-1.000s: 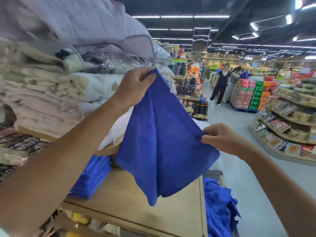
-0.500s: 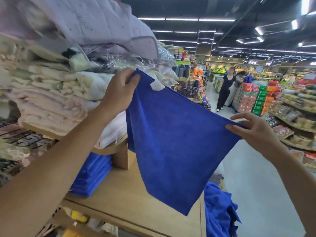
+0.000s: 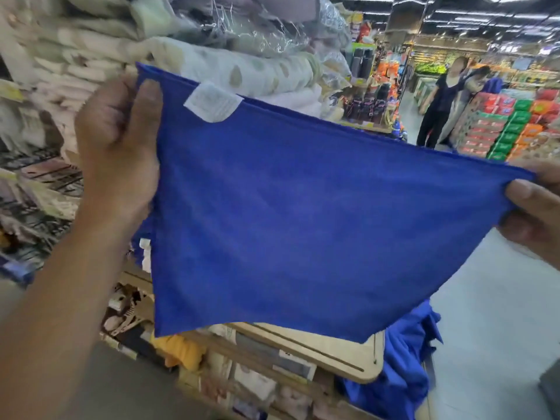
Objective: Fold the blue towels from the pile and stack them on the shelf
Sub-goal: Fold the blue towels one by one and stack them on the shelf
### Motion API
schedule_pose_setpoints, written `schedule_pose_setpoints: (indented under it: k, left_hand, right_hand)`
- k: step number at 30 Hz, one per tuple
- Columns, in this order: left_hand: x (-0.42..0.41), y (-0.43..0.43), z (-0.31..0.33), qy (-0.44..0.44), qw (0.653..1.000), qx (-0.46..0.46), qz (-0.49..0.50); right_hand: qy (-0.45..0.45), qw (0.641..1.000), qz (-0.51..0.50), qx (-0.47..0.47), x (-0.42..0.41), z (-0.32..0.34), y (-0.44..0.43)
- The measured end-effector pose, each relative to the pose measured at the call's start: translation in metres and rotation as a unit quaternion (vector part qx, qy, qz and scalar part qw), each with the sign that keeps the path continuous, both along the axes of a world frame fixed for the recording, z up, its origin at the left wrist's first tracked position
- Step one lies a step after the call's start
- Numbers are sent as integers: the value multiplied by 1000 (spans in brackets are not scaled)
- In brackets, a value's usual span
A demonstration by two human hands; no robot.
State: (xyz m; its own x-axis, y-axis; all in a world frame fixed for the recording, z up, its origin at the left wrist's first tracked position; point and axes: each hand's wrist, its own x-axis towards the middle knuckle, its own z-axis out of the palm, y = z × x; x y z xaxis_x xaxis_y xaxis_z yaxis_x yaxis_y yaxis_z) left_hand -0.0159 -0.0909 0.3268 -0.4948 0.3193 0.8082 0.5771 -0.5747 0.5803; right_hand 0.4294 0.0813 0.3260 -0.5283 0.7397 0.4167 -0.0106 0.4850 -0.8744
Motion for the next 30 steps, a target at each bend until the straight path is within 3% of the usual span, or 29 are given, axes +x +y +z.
schedule_pose_setpoints:
  k: [4, 7, 11, 15, 22, 26, 30]
  left_hand:
    - [-13, -19, -45, 16, 998, -56, 16]
    - [-17, -22, -100, 0, 988, -152, -24]
    - [-26, -13, -176, -32, 951, -305, -46]
    - [-28, 19, -206, -62, 924, -372, -68]
    - [-42, 125, -187, -23, 905, -425, -32]
    - [-54, 186, -179, -85, 835, -543, -33]
    - [-53, 208, -185, -145, 863, -481, -52]
  right_hand:
    - [-50, 998, -10, -39, -8, -36, -8]
    - [-53, 993, -6, -104, -32, -83, -16]
    - [-91, 975, -66, -191, -47, -149, -11]
    - [-123, 957, -117, -236, -53, -190, 14]
    - [-111, 952, -188, -215, -74, -168, 81]
    - [-73, 951, -221, -204, -87, -136, 114]
    - [-75, 951, -236, -185, -97, -133, 127]
